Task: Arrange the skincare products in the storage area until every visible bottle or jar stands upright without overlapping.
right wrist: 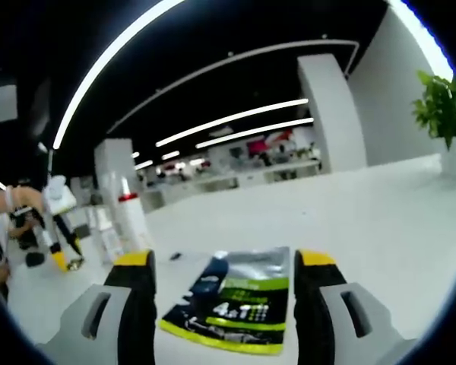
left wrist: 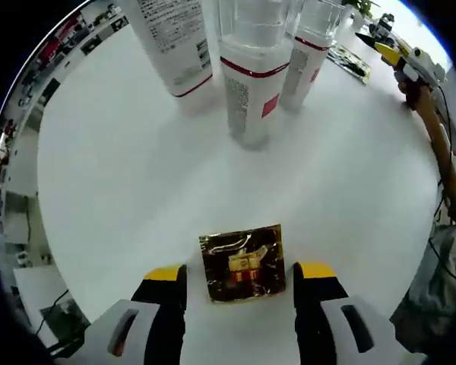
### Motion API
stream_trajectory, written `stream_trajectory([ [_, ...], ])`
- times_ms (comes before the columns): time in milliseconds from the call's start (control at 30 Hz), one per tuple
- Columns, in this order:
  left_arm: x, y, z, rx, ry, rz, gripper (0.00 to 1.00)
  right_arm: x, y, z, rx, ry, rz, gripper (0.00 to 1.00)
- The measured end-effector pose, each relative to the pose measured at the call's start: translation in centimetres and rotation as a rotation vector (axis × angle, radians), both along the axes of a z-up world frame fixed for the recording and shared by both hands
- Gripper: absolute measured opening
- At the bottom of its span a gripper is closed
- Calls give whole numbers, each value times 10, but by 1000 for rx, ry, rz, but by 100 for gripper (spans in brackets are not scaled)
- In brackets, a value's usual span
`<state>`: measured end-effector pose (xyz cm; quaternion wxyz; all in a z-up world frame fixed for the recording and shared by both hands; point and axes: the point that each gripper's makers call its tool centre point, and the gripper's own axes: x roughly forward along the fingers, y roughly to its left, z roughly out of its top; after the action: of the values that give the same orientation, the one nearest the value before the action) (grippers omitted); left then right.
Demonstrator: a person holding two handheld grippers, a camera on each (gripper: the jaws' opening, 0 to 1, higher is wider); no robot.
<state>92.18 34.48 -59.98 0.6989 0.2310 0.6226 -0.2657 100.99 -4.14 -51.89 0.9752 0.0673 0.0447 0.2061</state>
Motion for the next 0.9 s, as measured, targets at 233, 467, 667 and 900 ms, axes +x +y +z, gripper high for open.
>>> stream_trajectory([
  [233,6,-2,5,11,9,5,41,0,0,-1,-3,2,0,73],
  [467,-2,-13,18,39,-47,-92,39,0,0,1,-1,-2,3,73],
  [667,-12,-35,41,70,-118,-212,39,-1,4,1,13,1,19,73],
  [900,-6,-81,78,-16,-263,-337,39,-17,33,27,173,-71,210,72],
])
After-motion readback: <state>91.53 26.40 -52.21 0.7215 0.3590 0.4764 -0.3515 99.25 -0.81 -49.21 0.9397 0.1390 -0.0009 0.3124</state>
